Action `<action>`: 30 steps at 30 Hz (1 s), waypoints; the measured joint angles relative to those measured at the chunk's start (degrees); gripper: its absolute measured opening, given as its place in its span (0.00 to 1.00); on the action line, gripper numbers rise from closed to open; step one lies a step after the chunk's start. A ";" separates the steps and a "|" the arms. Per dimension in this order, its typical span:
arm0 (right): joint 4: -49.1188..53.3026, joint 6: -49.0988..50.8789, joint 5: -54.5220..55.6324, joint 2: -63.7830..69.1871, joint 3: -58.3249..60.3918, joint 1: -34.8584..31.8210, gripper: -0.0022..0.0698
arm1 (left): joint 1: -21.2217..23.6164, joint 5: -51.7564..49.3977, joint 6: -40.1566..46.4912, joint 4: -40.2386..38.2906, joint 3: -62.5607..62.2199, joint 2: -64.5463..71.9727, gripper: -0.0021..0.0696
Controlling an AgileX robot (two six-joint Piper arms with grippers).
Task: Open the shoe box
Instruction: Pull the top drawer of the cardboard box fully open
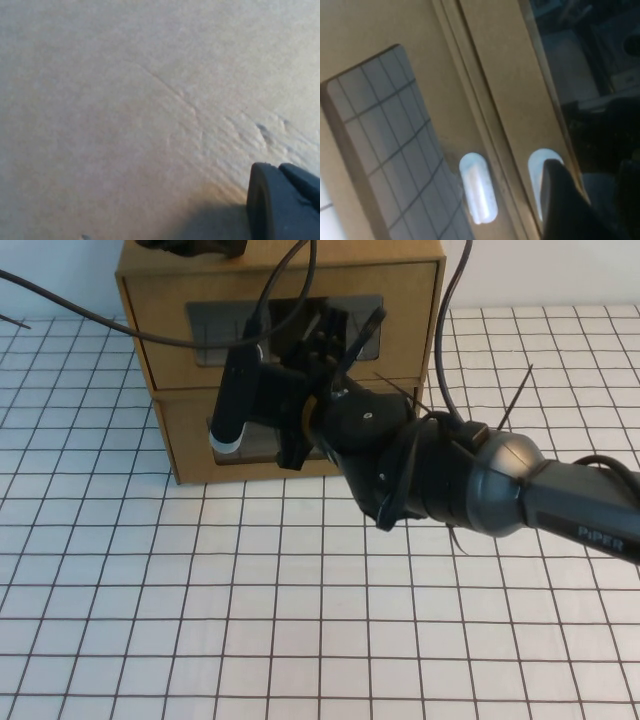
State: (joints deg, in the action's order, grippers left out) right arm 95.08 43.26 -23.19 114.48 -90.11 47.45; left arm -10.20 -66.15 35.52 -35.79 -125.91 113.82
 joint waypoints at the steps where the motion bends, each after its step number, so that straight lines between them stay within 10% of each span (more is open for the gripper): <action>1: -0.18 0.00 0.00 0.00 0.00 0.00 0.33 | 0.00 -0.14 0.00 0.00 0.00 0.00 0.03; 30: -1.11 -3.42 -1.72 2.84 -0.08 0.01 0.33 | 0.00 -1.22 -0.21 -0.32 -0.13 0.00 0.03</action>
State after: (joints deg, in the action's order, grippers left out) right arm 93.97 39.84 -24.91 117.32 -90.19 47.46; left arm -10.20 -67.37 35.31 -36.12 -126.04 113.82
